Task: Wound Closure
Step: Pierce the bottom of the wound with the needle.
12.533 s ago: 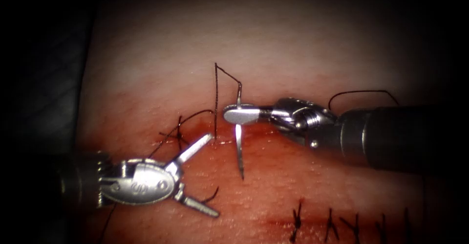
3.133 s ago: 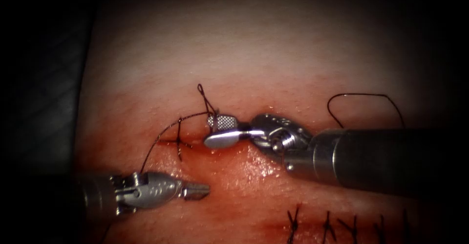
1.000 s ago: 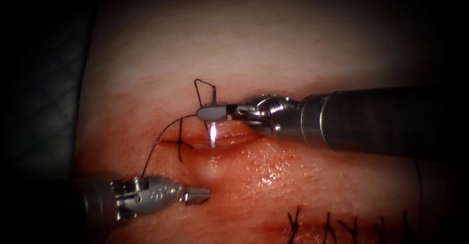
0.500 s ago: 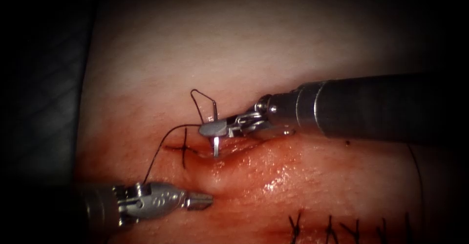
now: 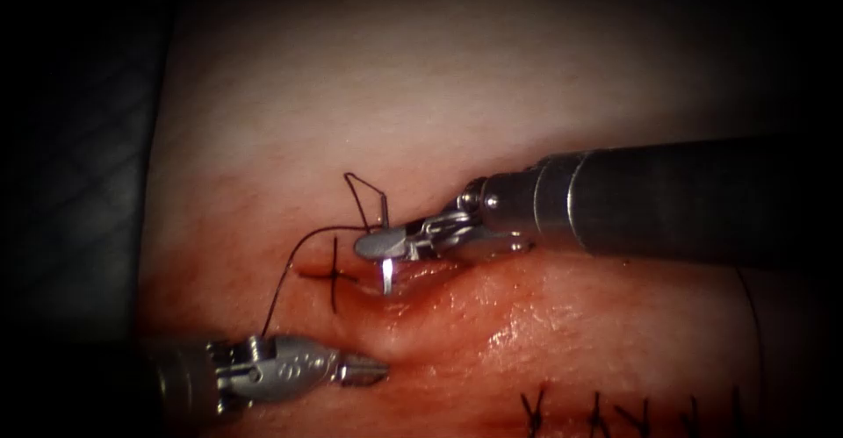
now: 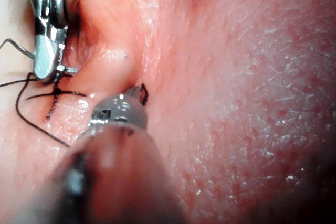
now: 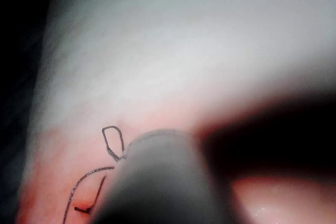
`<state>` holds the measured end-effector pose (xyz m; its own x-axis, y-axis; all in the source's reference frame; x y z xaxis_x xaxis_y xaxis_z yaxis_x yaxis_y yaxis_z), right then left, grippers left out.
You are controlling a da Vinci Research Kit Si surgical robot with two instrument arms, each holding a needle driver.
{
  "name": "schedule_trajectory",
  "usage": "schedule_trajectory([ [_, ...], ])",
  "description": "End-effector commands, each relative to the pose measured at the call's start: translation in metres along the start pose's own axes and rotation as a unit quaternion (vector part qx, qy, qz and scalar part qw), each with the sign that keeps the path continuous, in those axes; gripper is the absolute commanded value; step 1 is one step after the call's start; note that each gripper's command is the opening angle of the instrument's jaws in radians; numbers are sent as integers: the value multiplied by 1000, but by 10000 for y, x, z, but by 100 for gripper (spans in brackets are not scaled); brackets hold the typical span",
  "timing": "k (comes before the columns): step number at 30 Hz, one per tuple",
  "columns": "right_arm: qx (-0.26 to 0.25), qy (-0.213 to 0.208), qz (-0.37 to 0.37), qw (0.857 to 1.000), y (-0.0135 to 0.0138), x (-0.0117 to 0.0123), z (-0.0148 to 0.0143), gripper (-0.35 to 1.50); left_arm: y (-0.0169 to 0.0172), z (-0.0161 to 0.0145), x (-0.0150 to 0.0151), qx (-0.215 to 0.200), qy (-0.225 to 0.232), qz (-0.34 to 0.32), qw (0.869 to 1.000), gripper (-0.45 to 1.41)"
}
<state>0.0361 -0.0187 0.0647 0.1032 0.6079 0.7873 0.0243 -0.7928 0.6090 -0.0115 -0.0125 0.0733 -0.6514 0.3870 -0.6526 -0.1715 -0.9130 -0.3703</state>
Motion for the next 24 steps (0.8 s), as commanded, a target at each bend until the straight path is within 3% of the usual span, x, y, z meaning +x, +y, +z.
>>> schedule_trajectory([
  [1, 0, -2, 3, 1000, 4, 2, 6, -35, 0, 8, -1, -1, 1, 0, 1000, -45],
  [12, -8, -2, 15, 1000, 19, -13, 6, -35, 0, 7, -1, -1, 0, 0, 1000, -45],
  [14, 1, 12, -21, 1000, 14, -5, 4, -35, 1, 6, 0, -1, 0, 0, 1000, -45],
  [15, 9, 46, -66, 997, 8, 7, -1, -35, 2, 5, 1, -3, 2, 0, 1000, -45],
  [18, 26, 69, -154, 985, 3, 24, -7, -35, 7, 3, 3, -5, 3, 6, 1000, -45],
  [19, 24, 82, -168, 982, 2, 28, -9, -11, 8, 1, 4, -7, 3, 12, 1000, -45],
  [20, 15, 104, -216, 971, 2, 37, -13, 29, 8, 0, 7, -7, 10, 16, 1000, -45],
  [21, 10, 115, -238, 964, 2, 42, -17, 42, 8, -1, 8, -5, 16, 15, 1000, -38],
  [23, 6, 126, -246, 961, 2, 49, -22, 52, 8, -5, 13, -1, 26, 18, 999, -21],
  [24, -3, 143, -268, 953, 1, 56, -29, 69, 7, -9, 17, 4, 36, 20, 999, -10],
])
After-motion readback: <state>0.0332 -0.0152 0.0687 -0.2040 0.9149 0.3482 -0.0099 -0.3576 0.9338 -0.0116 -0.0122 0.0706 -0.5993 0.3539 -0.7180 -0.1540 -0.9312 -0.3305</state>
